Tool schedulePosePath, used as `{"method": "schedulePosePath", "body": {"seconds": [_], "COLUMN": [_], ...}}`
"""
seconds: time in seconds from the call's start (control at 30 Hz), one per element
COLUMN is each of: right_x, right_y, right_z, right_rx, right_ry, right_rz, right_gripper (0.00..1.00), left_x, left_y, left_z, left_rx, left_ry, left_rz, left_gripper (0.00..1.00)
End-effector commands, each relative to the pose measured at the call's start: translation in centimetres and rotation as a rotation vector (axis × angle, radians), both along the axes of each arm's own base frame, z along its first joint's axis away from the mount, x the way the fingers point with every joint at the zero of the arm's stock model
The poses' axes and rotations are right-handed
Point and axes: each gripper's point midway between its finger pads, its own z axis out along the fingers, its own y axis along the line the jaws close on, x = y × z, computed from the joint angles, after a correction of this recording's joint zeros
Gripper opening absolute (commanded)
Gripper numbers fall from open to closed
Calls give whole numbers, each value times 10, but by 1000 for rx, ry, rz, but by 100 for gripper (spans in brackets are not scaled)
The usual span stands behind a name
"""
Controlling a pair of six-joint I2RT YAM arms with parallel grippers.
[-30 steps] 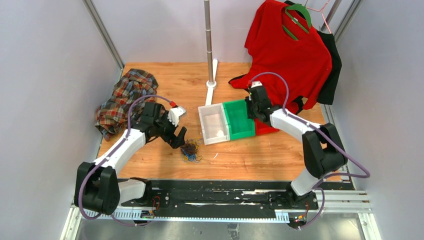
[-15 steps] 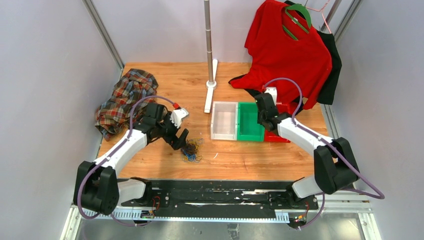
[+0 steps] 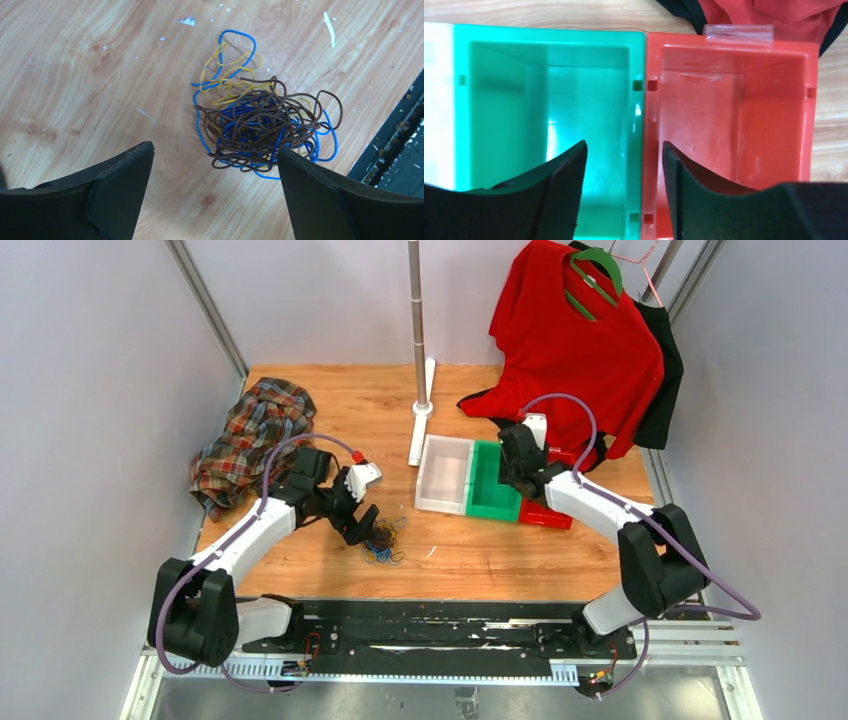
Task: Untangle the cables
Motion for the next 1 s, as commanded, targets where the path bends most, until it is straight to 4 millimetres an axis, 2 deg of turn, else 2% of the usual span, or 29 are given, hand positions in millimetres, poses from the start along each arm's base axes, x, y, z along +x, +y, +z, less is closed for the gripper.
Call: {"method": "schedulePosePath", "body": {"seconds": [0.0,0.13,0.2,0.3,0.43,0.5,0.6,0.67,0.7,0.77,0.8,0.87,0.97], "right_x": [10,7,1,-16,-53,-71,-91,-93,-88,-78,-76,-81,-88], "right_y": [17,26,43,82,143,168,197,204,200,193,196,215,235], "right_z": [33,62,72,80,71,64,60,61,64,70,72,74,74], "right_rx": [24,81,127,132,99,73,48,30,31,51,64,51,23], "right_ry": [-107,-194,-226,-267,-286,-320,-366,-391,-401,-416,-415,-407,-360], "right_rz": [16,65,143,313,554,652,761,757,704,594,591,722,811], "right_gripper": [61,69,70,70,71,71,71,71,71,71,71,72,72], "left_x": [-13,-17,-21,-27,-22,-17,-10,-10,-12,-16,-18,-23,-27], "left_y": [-11,-12,-12,-16,-16,-17,-20,-21,-21,-22,-22,-22,-21], "left_z": [2,-2,-5,-10,-16,-17,-9,2,8,19,26,36,49], "left_rx": [-43,-44,-45,-60,-57,-53,-68,-81,-86,-94,-99,-104,-106], "left_ry": [4,8,13,31,46,46,42,40,37,26,19,20,28], "left_rz": [-101,-125,-152,-186,-177,-155,-133,-126,-131,-141,-147,-157,-154], "left_gripper": [98,95,93,90,82,74,44,28,23,15,13,9,9]}}
